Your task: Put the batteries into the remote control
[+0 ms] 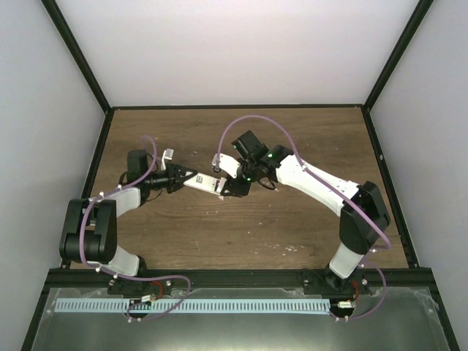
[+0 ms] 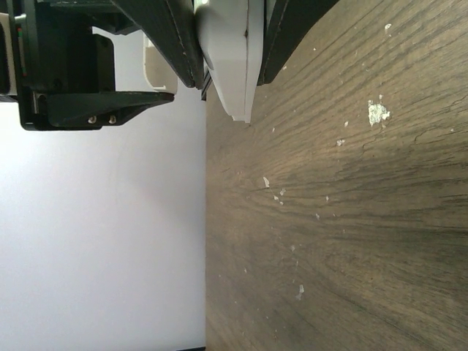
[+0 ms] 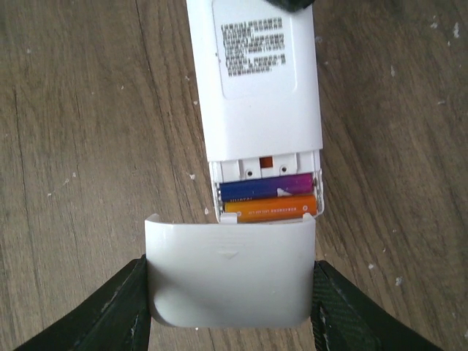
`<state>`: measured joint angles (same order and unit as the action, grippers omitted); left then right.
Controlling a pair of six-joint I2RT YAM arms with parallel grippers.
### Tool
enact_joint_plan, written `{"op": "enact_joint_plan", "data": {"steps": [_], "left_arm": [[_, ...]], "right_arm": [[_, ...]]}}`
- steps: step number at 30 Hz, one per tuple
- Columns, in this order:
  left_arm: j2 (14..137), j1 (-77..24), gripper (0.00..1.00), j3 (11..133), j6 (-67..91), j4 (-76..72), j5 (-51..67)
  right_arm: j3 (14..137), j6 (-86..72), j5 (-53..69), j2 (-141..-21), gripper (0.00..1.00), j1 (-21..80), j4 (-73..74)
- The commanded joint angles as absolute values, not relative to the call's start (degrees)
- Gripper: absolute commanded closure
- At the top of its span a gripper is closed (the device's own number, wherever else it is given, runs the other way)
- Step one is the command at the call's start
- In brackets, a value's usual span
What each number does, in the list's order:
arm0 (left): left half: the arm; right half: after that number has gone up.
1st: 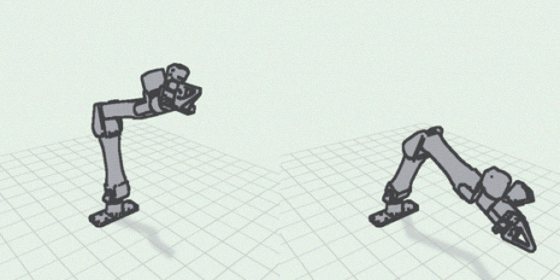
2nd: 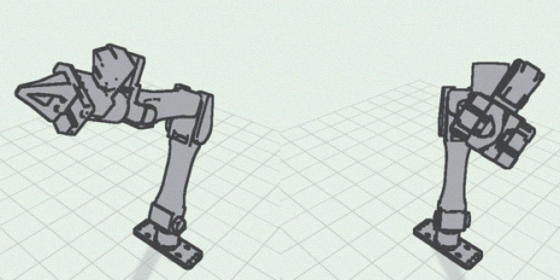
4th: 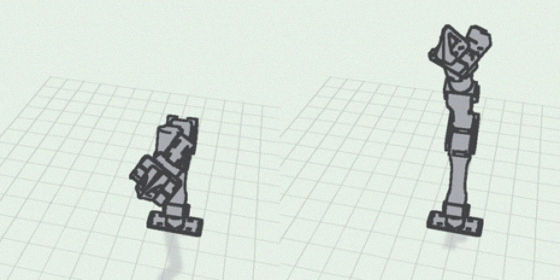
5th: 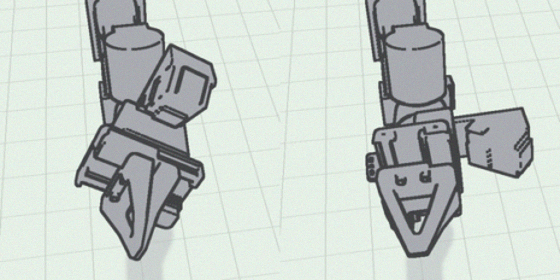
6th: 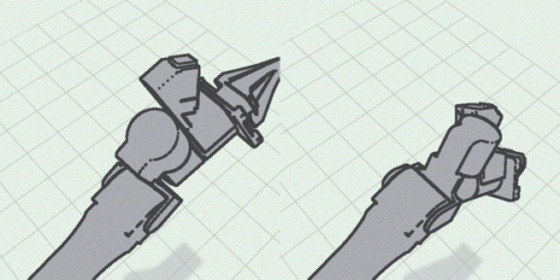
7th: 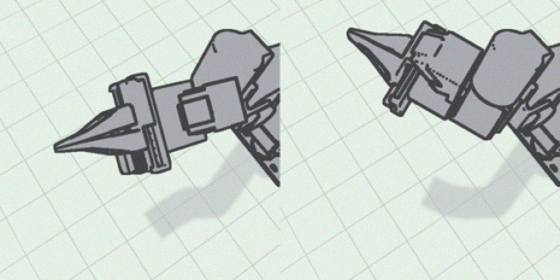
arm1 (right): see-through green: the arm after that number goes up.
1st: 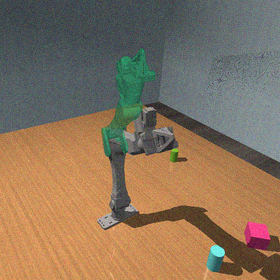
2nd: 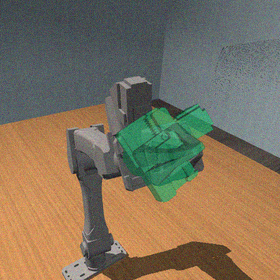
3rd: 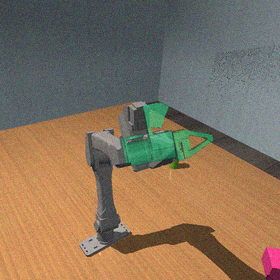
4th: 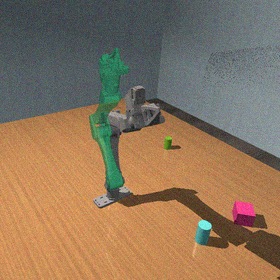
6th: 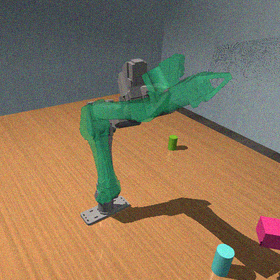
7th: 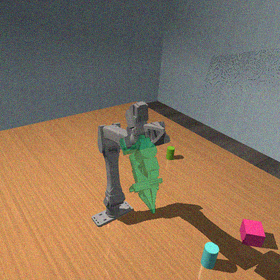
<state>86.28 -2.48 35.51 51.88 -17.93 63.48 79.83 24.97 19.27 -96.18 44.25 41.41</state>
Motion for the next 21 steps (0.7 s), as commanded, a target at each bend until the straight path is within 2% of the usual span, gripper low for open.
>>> {"op": "enact_joint_plan", "data": {"steps": [1, 21], "left_arm": [[85.1, -2.2, 1.00, 35.0, 52.4, -21.2, 64.3], [85.8, -2.3, 1.00, 34.6, 51.5, -20.6, 68.9]], "right_arm": [[83.3, 25.0, 20.1, -97.4, 0.62, 45.1, 41.8], [83.5, 28.8, 13.1, -99.6, 0.62, 46.0, 38.5]]}}
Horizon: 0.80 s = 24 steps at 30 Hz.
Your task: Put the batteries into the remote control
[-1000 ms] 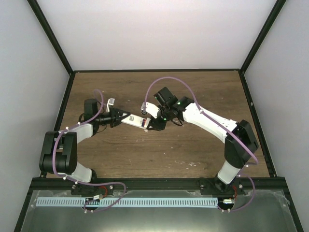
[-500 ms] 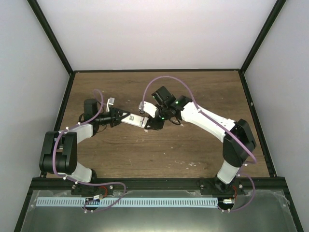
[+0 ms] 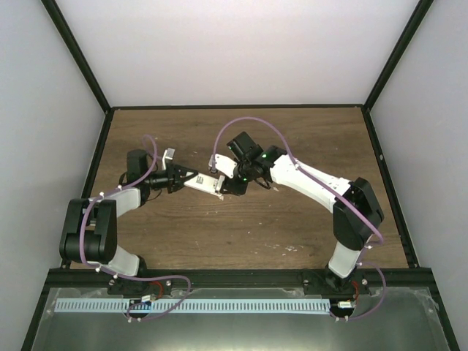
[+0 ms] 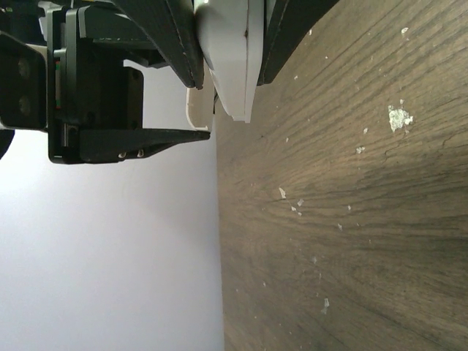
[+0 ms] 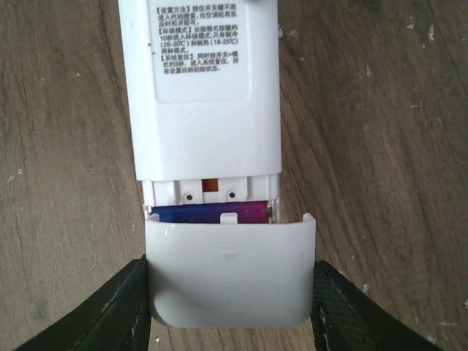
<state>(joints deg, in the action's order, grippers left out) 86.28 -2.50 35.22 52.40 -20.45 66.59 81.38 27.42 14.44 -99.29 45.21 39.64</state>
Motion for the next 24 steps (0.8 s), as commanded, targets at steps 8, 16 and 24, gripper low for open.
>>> {"op": "enact_joint_plan", "data": {"steps": [8, 16, 24], "left_arm": [[85.9, -2.3, 1.00, 35.1, 51.3, -20.4, 68.7], [85.7, -2.3, 1.00, 34.9, 51.5, -20.6, 68.8], [85.7, -2.2, 1.00, 34.8, 51.7, -21.2, 69.5]], "right_arm": [[84.4, 29.1, 13.5, -102.0, 0.62, 47.4, 39.7], [84.6, 29.0, 13.2, -102.6, 0.62, 47.6, 39.5], [84.9, 29.0, 13.0, -103.4, 0.60, 47.6, 39.3]]}}
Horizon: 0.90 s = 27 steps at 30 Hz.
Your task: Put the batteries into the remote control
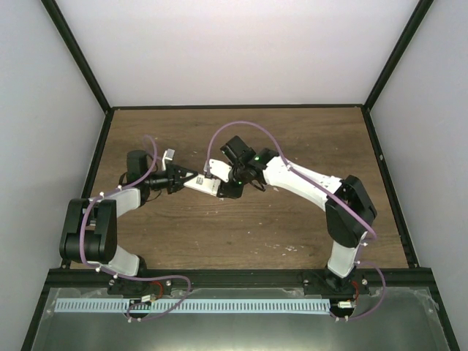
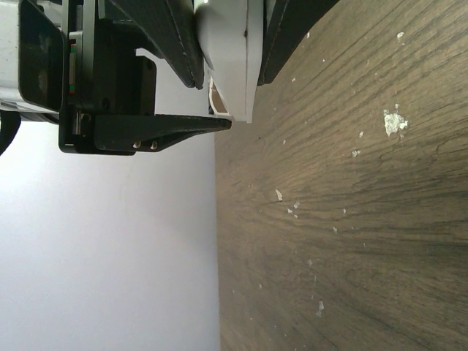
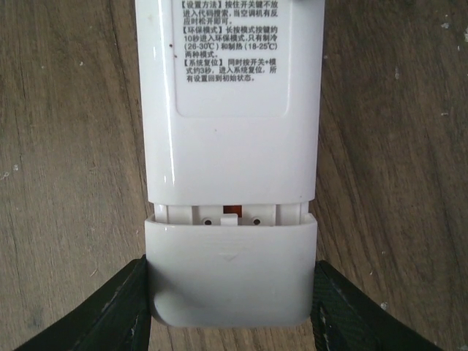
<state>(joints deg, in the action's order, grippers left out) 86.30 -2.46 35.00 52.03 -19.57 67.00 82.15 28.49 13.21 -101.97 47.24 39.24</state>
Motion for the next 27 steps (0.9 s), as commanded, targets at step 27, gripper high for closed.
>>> {"op": "enact_joint_plan", "data": {"steps": [27], "left_arm": [[88.6, -1.9, 1.00, 33.5, 51.4, -25.3, 68.5]], "right_arm": [[84.8, 29.2, 13.0, -100.8, 0.59, 47.3, 38.2]]}}
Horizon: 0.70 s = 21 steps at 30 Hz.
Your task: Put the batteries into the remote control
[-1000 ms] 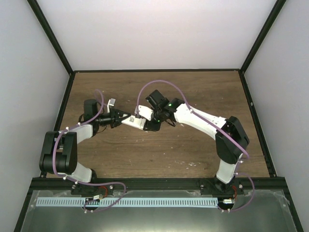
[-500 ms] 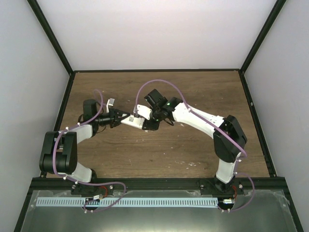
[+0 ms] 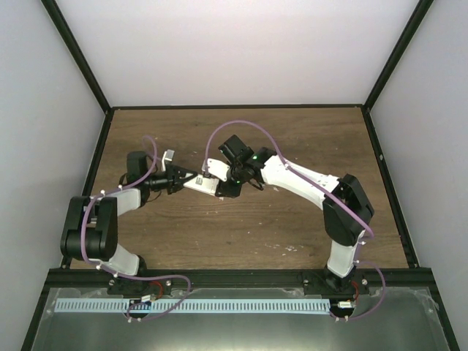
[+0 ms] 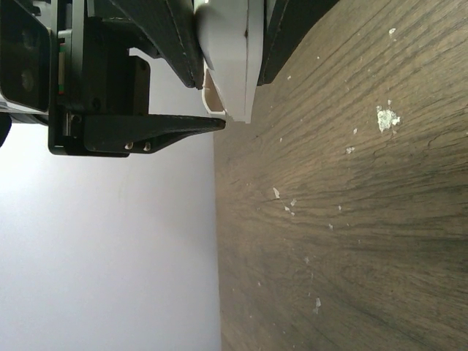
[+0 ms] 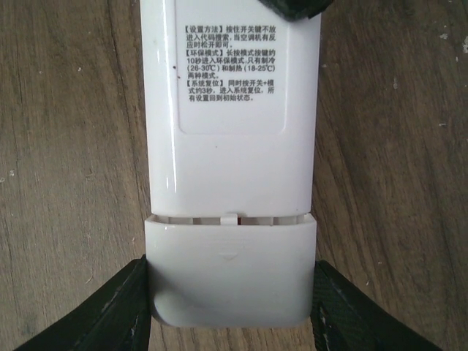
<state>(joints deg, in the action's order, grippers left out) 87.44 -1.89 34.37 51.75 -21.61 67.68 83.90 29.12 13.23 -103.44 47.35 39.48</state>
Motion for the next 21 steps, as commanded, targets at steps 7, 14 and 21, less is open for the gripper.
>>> {"op": "enact_joint_plan", "data": {"steps": [7, 14, 21], "left_arm": [[92.0, -1.8, 1.00, 30.3, 55.7, -35.6, 66.3], [96.1, -1.4, 1.00, 27.2, 58.2, -43.3, 64.4], [100.5, -1.1, 1.00, 26.1, 60.0, -49.6, 64.0]], "right_arm": [[81.9, 28.8, 13.3, -97.5, 0.58, 45.9, 36.6], [77.8, 28.8, 14.9, -95.6, 0.58, 42.9, 35.1], [74.3, 28.8, 16.1, -97.0, 0.58, 42.3, 32.9]]}}
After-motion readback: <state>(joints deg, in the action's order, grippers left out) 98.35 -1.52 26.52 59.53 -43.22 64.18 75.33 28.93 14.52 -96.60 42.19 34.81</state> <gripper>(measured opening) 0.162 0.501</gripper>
